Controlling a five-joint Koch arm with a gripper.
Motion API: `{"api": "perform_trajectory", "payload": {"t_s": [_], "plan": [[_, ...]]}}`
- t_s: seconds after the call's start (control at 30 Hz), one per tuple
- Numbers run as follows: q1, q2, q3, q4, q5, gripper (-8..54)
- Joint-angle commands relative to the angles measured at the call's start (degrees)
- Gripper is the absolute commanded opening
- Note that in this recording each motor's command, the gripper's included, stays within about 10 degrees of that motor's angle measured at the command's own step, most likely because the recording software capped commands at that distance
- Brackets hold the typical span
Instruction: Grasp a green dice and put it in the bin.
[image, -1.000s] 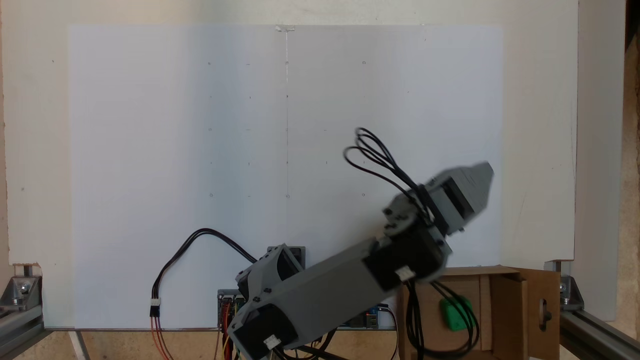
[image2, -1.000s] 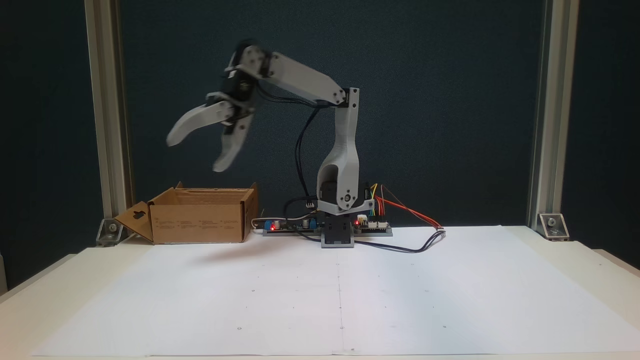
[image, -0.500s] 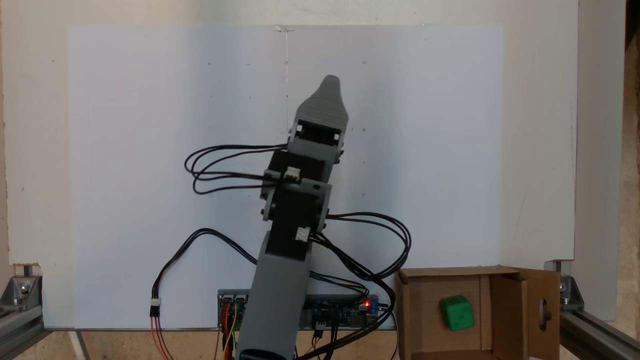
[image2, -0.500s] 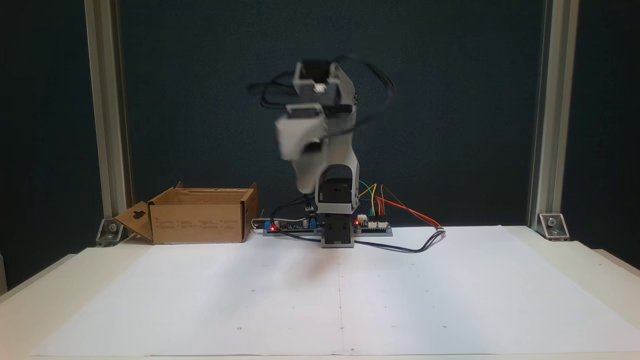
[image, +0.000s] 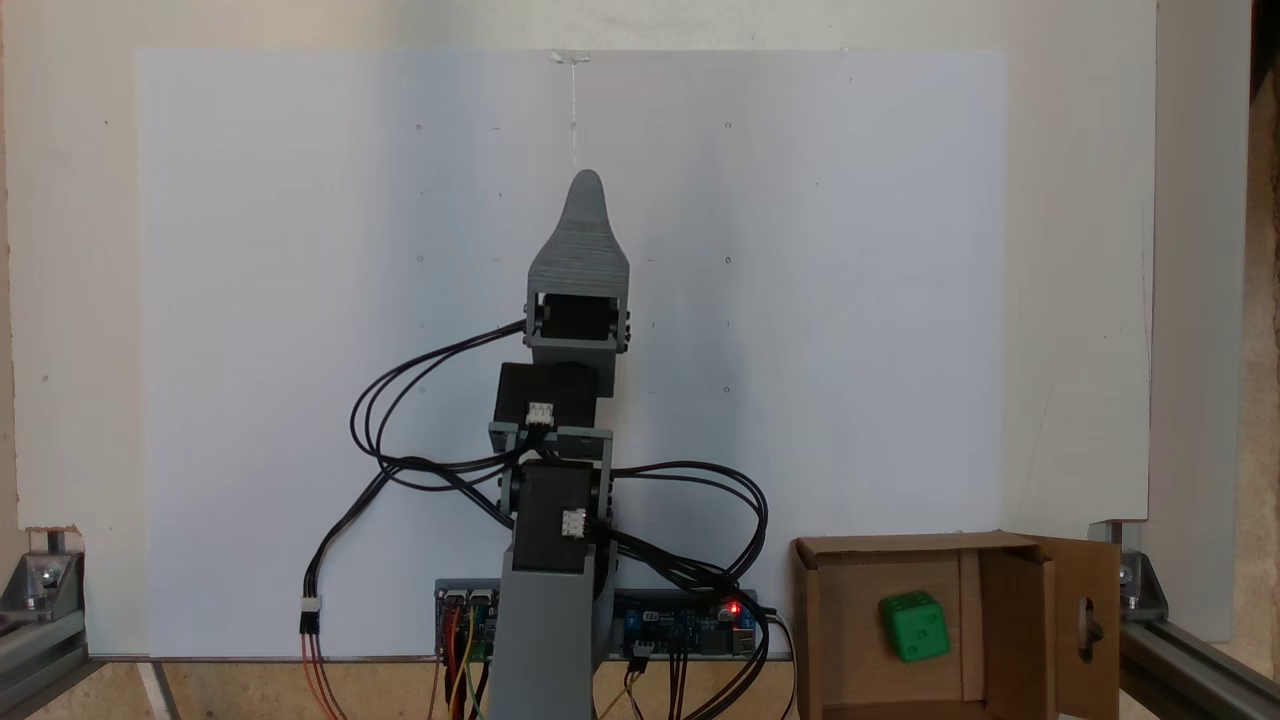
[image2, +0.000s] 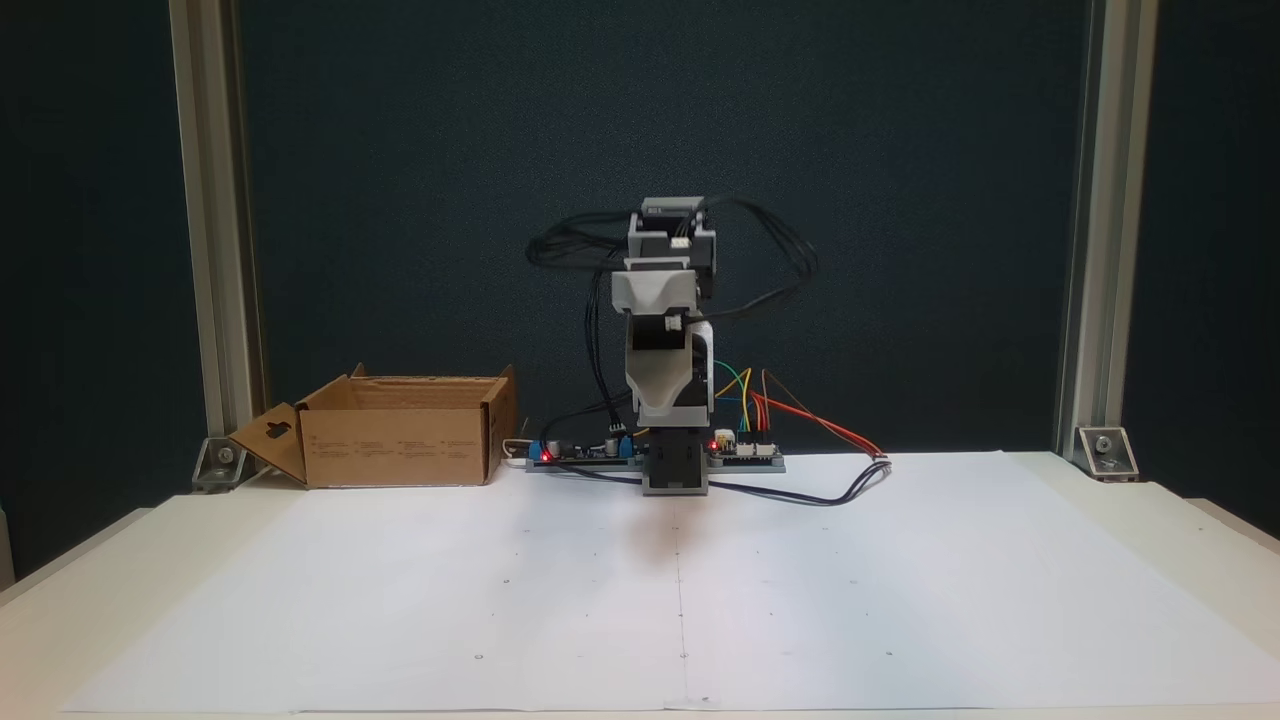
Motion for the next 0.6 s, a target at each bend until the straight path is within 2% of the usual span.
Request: {"api": "perform_trajectory", "payload": {"t_s": [0.0,0.17,0.57], "plan": [[-0.9,4.0,0.9,-9.5,2.2,45.4],[-1.3,6.9,8.3,-21.6,2.1,45.4],[-1.4,6.9,18.4,-44.4,2.1,45.1]]}}
